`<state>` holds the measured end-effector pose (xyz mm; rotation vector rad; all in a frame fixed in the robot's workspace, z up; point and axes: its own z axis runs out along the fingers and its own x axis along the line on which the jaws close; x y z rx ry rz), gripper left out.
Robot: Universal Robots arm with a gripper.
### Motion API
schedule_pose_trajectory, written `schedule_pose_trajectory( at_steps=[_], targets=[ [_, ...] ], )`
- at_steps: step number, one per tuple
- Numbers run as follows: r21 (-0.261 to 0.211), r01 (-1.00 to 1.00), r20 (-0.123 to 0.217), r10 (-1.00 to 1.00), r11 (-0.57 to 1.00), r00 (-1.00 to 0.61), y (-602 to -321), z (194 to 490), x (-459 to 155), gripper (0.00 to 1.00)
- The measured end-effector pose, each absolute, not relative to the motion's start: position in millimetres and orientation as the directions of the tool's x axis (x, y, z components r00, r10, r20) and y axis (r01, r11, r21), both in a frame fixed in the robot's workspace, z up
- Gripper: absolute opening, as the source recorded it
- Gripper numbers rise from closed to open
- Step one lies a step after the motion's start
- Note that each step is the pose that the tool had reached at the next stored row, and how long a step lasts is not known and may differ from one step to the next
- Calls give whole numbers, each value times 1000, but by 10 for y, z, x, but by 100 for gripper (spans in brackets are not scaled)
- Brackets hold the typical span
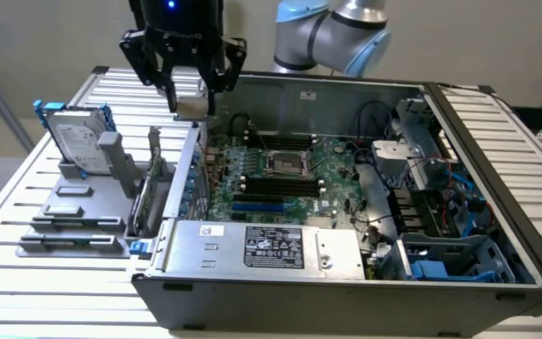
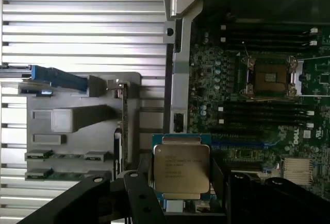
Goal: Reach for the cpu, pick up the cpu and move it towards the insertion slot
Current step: 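Pick up the cpu and move it towards the insertion slot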
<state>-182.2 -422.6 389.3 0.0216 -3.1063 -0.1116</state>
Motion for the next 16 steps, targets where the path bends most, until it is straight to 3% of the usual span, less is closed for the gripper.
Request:
schedule_pose_trajectory(
  at_steps=[16],
  targets=[
    [72,-13,33,-15,997,-999,-4141,3845,-1094,55]
  ],
)
